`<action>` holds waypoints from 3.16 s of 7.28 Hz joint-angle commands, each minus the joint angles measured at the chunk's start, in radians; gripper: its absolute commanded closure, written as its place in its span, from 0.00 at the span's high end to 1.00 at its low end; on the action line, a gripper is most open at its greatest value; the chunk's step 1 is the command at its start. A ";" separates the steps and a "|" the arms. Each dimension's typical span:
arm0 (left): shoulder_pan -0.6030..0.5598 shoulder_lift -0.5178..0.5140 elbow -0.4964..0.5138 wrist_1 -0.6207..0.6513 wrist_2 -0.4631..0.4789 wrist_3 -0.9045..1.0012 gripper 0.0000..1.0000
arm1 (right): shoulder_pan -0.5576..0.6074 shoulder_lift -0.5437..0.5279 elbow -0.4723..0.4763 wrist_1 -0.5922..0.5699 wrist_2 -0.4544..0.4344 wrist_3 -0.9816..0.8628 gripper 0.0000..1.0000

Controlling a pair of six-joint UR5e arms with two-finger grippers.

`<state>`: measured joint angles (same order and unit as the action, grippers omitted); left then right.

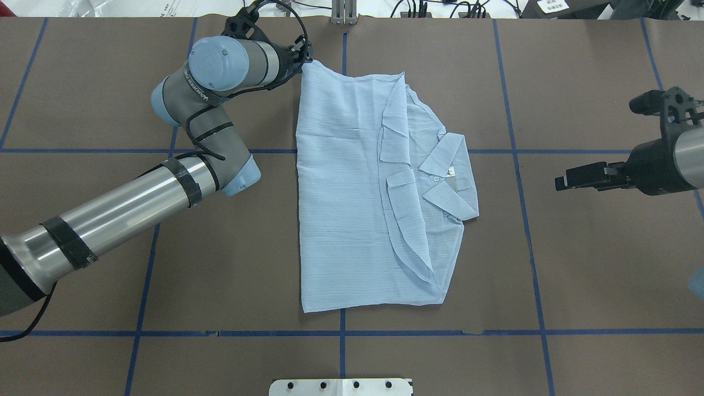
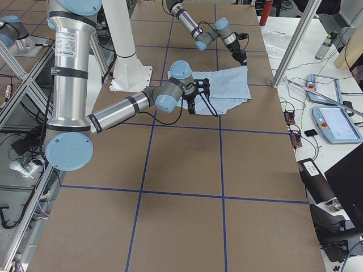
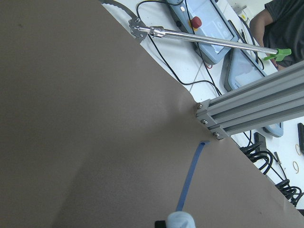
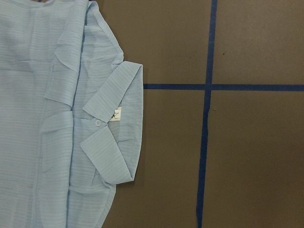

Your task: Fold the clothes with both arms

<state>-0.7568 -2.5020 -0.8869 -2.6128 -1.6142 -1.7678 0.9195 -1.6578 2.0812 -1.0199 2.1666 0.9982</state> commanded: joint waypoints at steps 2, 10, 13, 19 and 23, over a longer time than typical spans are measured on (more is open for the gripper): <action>-0.003 0.002 -0.048 0.111 -0.013 0.045 1.00 | -0.019 0.032 -0.006 -0.005 -0.011 -0.001 1.00; -0.052 0.547 -0.829 0.444 -0.250 0.215 1.00 | -0.503 0.524 -0.018 -0.677 -0.529 -0.003 1.00; -0.042 0.543 -0.900 0.551 -0.250 0.215 1.00 | -0.574 0.547 -0.139 -0.684 -0.586 -0.079 1.00; -0.039 0.532 -0.894 0.545 -0.251 0.212 1.00 | -0.594 0.572 -0.217 -0.674 -0.582 -0.153 1.00; -0.039 0.532 -0.896 0.542 -0.253 0.211 1.00 | -0.602 0.569 -0.237 -0.677 -0.567 -0.156 1.00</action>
<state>-0.7962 -1.9684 -1.7845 -2.0692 -1.8667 -1.5569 0.3201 -1.0874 1.8481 -1.6952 1.5920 0.8417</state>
